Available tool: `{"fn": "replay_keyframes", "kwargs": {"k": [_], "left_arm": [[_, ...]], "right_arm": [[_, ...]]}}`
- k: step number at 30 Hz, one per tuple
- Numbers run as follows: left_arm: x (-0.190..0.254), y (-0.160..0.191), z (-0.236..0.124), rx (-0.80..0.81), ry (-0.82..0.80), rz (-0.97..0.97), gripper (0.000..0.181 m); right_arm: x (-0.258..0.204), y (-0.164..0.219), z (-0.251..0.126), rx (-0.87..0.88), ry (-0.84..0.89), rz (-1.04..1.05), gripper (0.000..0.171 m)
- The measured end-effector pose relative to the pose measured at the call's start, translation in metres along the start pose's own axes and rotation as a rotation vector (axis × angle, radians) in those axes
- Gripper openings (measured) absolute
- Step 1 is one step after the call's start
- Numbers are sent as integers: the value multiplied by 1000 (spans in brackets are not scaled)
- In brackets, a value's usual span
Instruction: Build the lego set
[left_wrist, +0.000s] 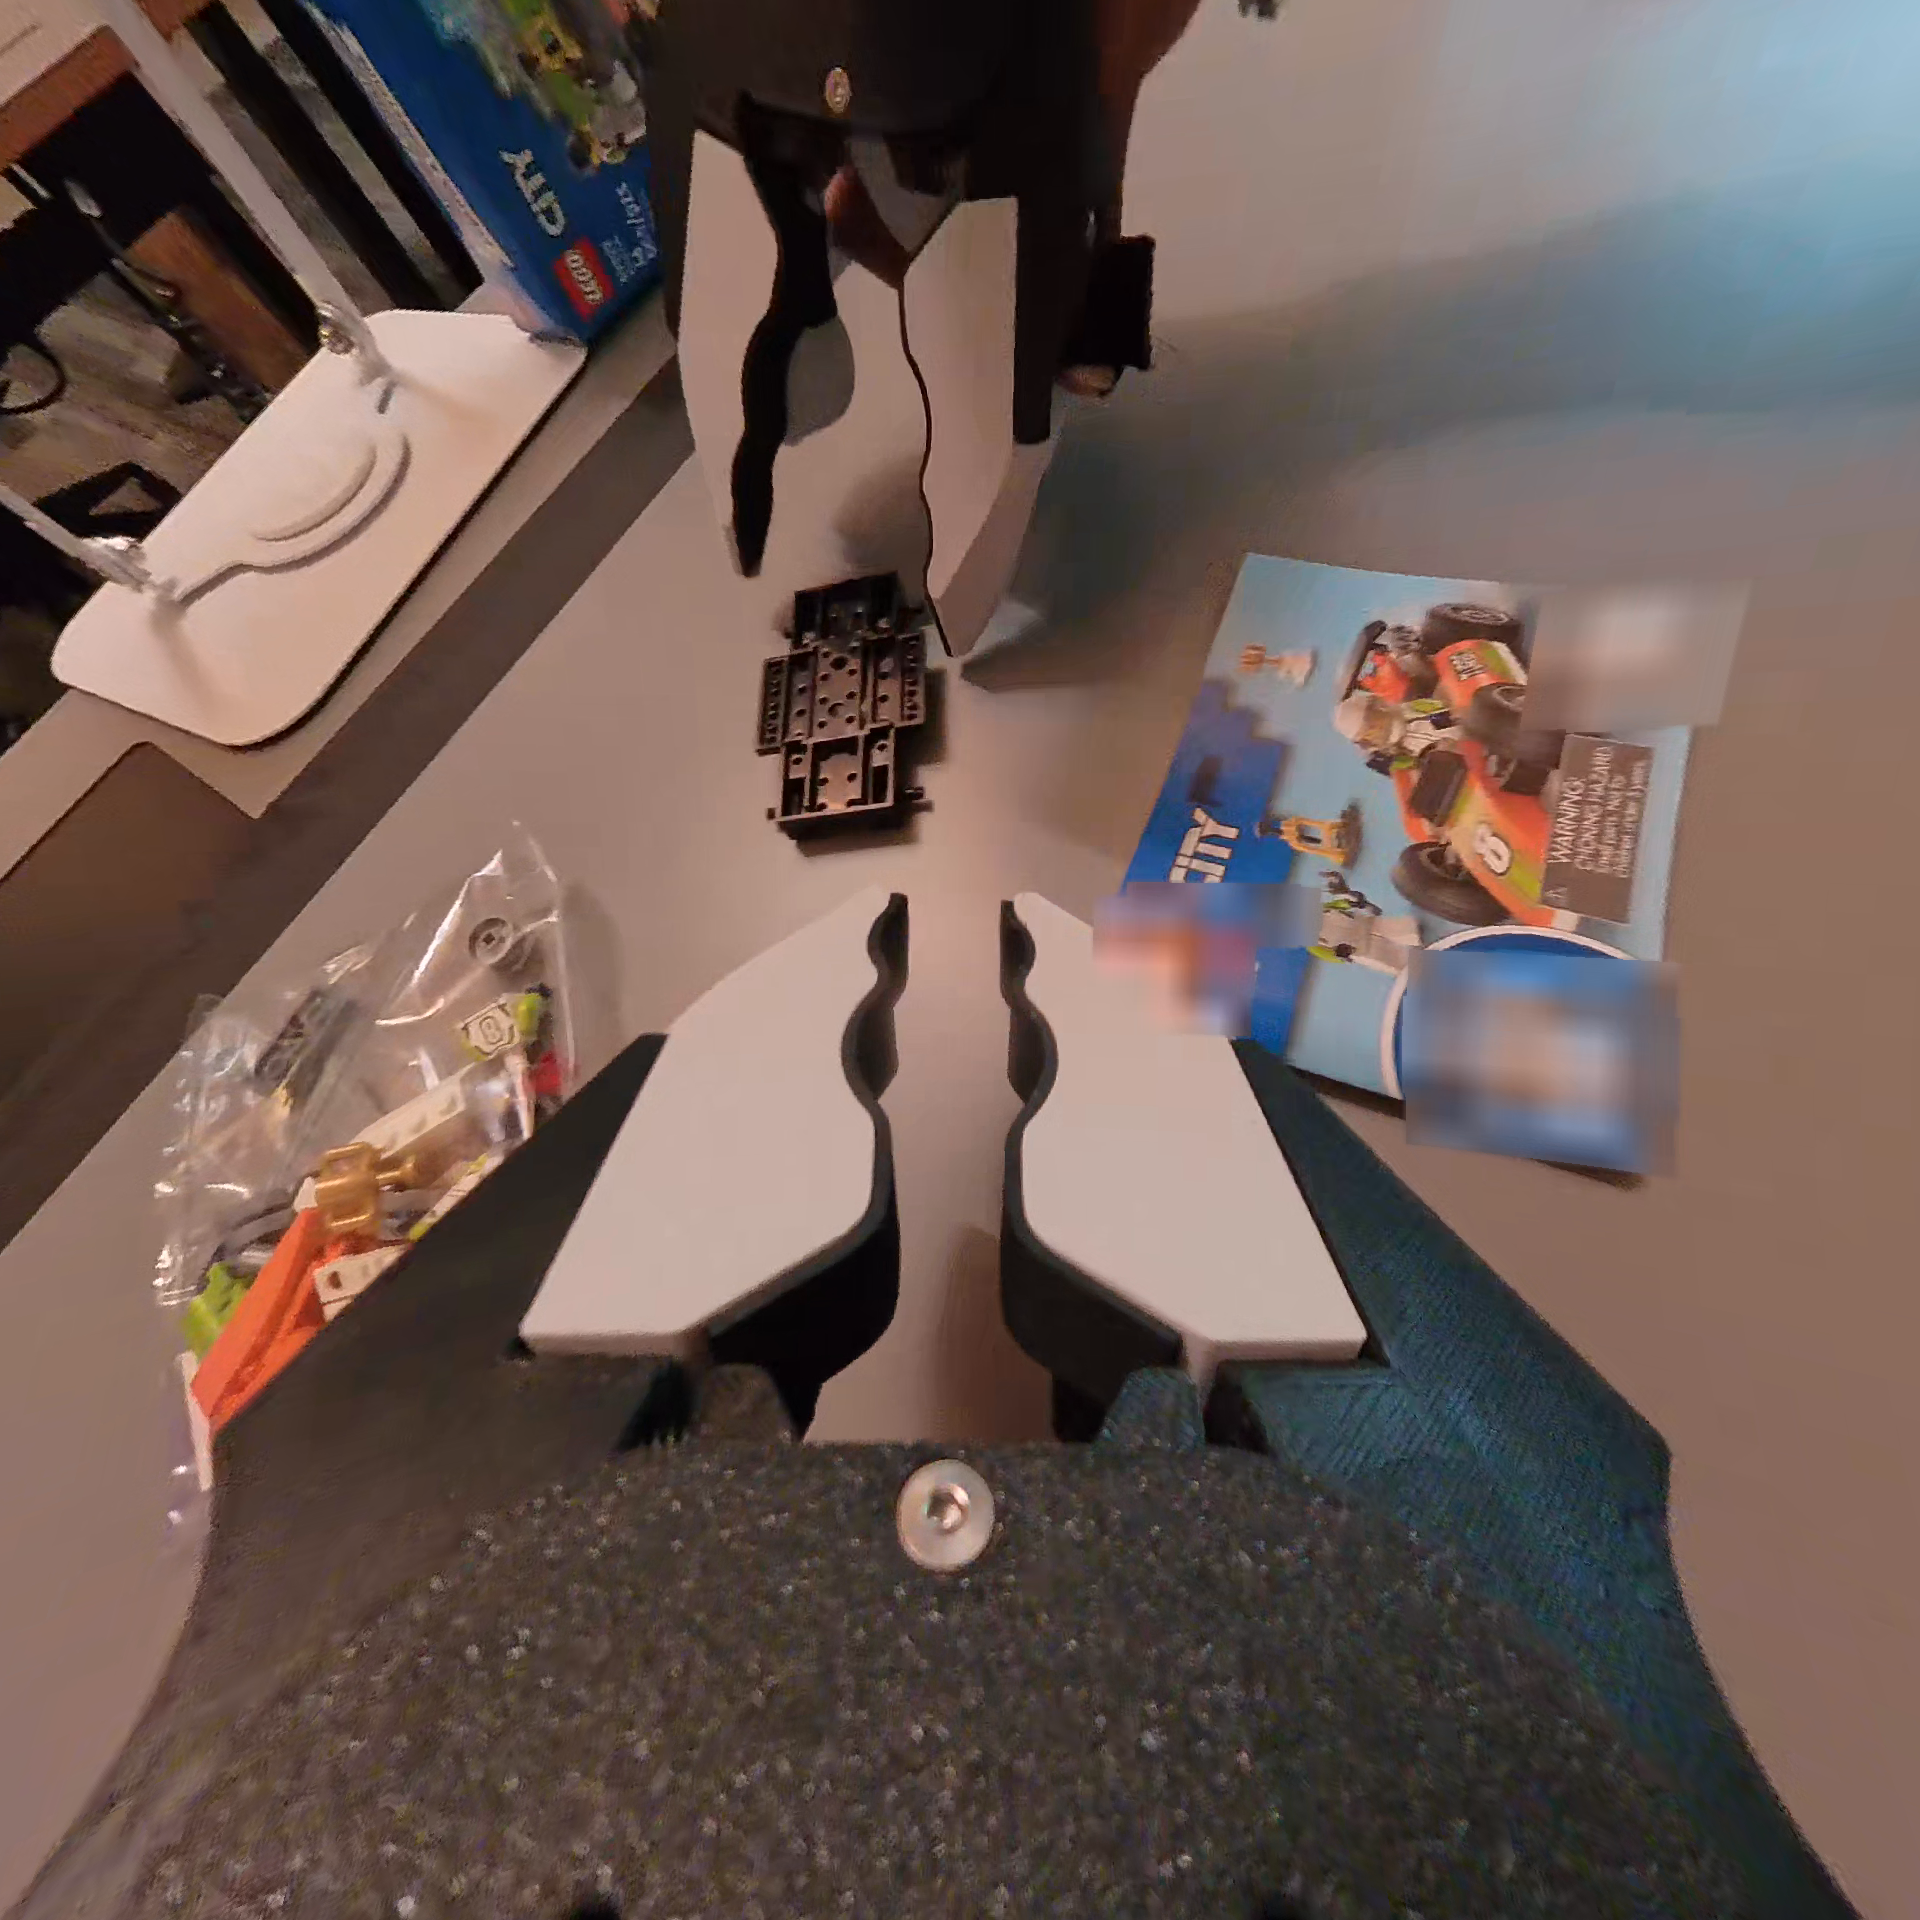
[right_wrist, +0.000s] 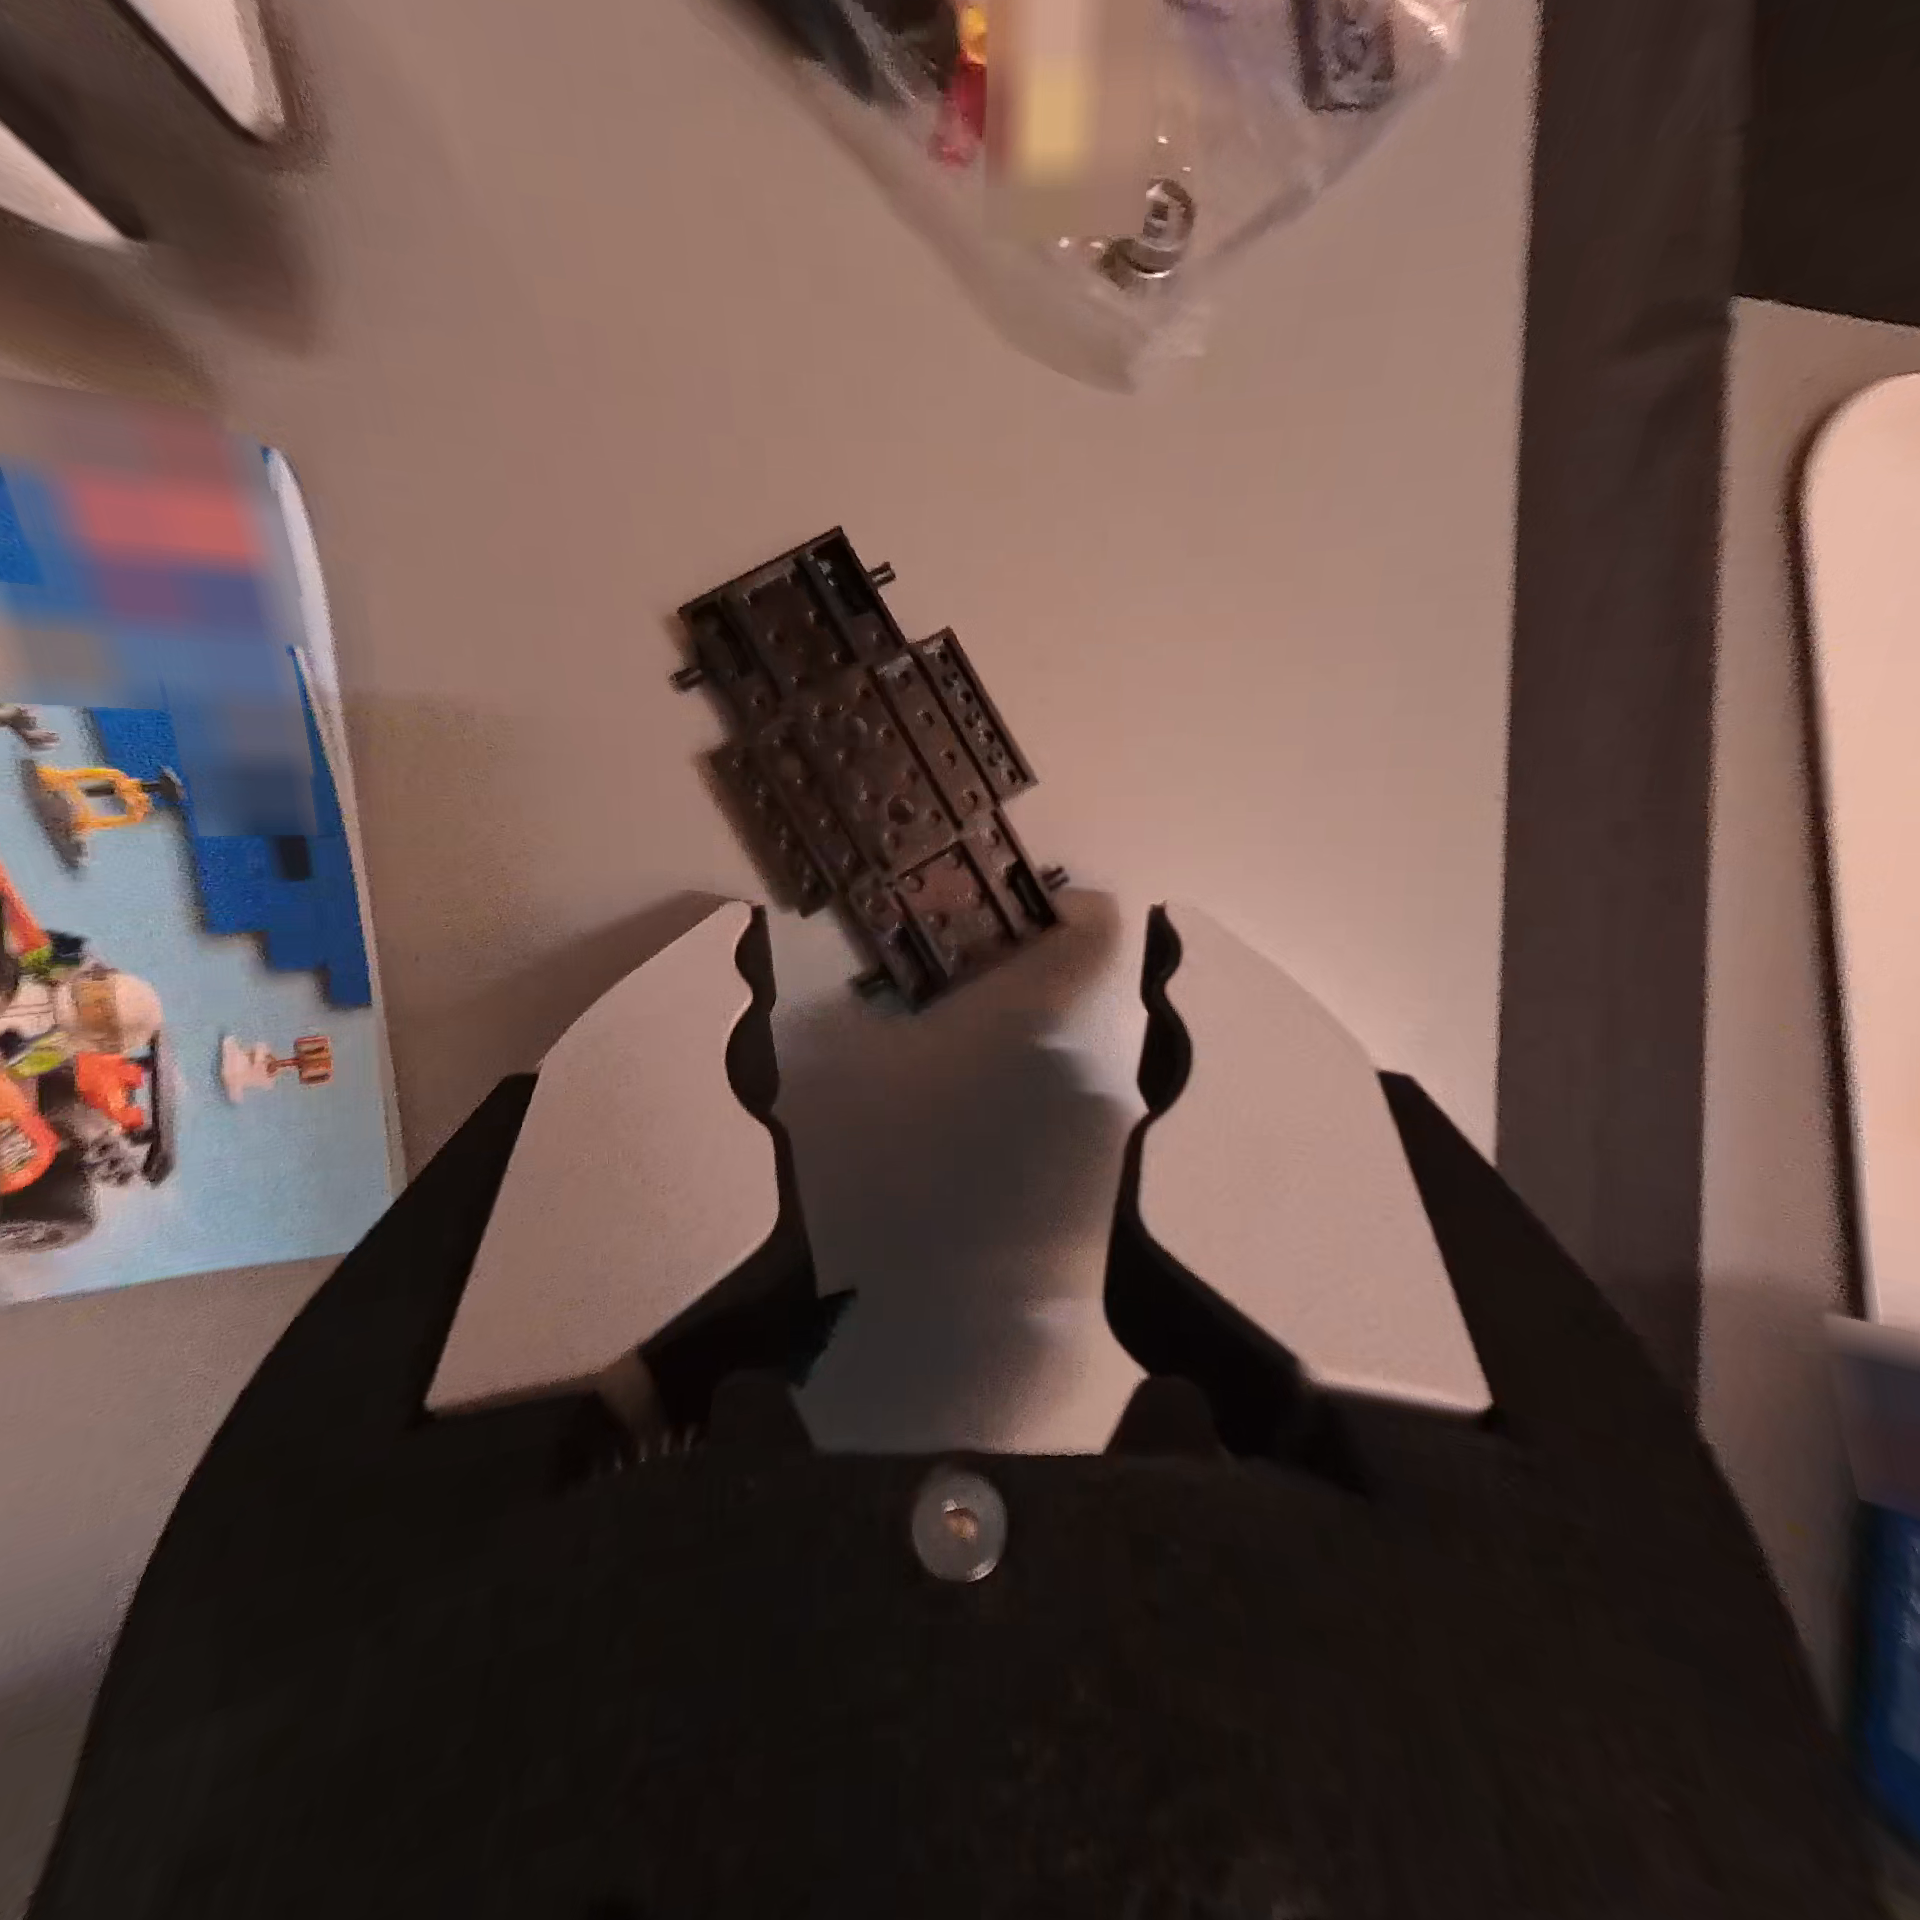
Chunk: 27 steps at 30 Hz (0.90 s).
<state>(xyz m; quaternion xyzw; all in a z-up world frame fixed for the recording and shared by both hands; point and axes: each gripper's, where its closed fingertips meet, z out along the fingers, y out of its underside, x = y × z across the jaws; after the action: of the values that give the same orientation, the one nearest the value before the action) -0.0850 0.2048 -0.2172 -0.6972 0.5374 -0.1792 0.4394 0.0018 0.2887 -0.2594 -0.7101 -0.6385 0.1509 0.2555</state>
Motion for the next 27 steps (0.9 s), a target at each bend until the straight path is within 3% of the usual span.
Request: {"fn": "replay_keyframes", "kwargs": {"k": [3, 5, 12, 15, 18, 21, 23, 27], "left_arm": [[-6, -2, 0, 34, -9, -15, 16], [-8, -2, 0, 44, -11, -23, 15], [-6, 1, 3, 42, -55, 100, 26], [11, -13, 4, 96, -40, 214, 44], [38, -36, 4, 162, -39, 394, 48], [68, -55, 5, 217, -13, 497, 43], [78, -65, 3, 247, -26, 532, 21], [90, -74, -5, 265, 27, 464, 12]], "right_arm": [[0, 1, 7, -33, -136, 5, 62], [0, 0, 7, -21, -194, 12, 37], [-42, -1, -20, 20, -416, 180, 35], [-77, -2, -46, 24, -575, 301, 36], [-106, -1, -68, 41, -667, 341, 36], [-125, 0, -84, 56, -699, 368, 36], [-136, -1, -93, 72, -721, 383, 36], [-145, -5, -107, 148, -686, 404, 35]]}}
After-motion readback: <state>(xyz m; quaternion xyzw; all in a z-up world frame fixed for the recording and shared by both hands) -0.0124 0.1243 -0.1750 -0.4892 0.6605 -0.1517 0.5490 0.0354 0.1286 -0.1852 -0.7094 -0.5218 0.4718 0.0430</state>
